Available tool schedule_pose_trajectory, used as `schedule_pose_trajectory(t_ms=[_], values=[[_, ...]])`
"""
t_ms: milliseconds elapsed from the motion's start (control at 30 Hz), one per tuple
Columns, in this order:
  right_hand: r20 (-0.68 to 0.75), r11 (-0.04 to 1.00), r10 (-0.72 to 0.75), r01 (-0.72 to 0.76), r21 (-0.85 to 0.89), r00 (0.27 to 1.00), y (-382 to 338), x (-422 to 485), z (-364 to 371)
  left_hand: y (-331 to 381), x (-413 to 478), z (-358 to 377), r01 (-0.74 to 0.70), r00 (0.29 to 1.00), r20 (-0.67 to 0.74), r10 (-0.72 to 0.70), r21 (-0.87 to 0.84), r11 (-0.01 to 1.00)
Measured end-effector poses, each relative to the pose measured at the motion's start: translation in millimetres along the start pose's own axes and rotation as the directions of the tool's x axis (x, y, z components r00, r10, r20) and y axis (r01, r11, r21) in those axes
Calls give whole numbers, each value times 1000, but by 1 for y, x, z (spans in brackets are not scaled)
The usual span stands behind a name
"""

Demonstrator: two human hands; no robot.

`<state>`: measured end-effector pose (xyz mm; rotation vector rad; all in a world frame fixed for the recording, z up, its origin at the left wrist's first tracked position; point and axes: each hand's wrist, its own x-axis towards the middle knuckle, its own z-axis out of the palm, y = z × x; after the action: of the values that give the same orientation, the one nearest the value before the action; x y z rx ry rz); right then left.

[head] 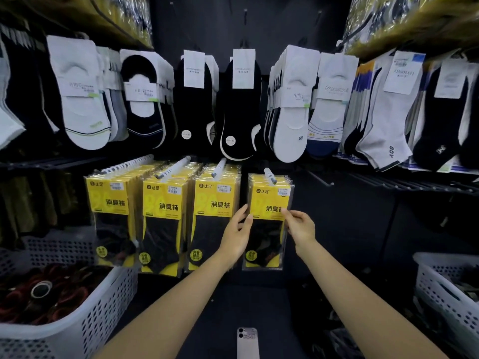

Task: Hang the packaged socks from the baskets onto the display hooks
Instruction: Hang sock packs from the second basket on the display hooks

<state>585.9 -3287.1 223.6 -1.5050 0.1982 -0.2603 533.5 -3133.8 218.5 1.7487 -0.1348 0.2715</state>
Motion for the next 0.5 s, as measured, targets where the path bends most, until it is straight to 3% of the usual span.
schedule_pose_trajectory(t_ms=[167, 267, 367, 500], values=[[-7, 999, -13, 12, -35, 1000, 30, -31, -19, -29, -27, -15, 18, 999, 48, -20, 48, 999], [81, 997, 60, -56, -55, 995, 68, -65, -29, -64, -62, -30, 56, 996, 66, -66, 151, 987], [169, 977, 192, -172, -126, 967, 121, -107, -33, -110, -110, -47, 172, 981, 55, -188, 215, 961], [171, 893, 412, -358, -273, 895, 201, -158, -38, -171, -184, -63, 407, 911, -21, -412, 210, 889]])
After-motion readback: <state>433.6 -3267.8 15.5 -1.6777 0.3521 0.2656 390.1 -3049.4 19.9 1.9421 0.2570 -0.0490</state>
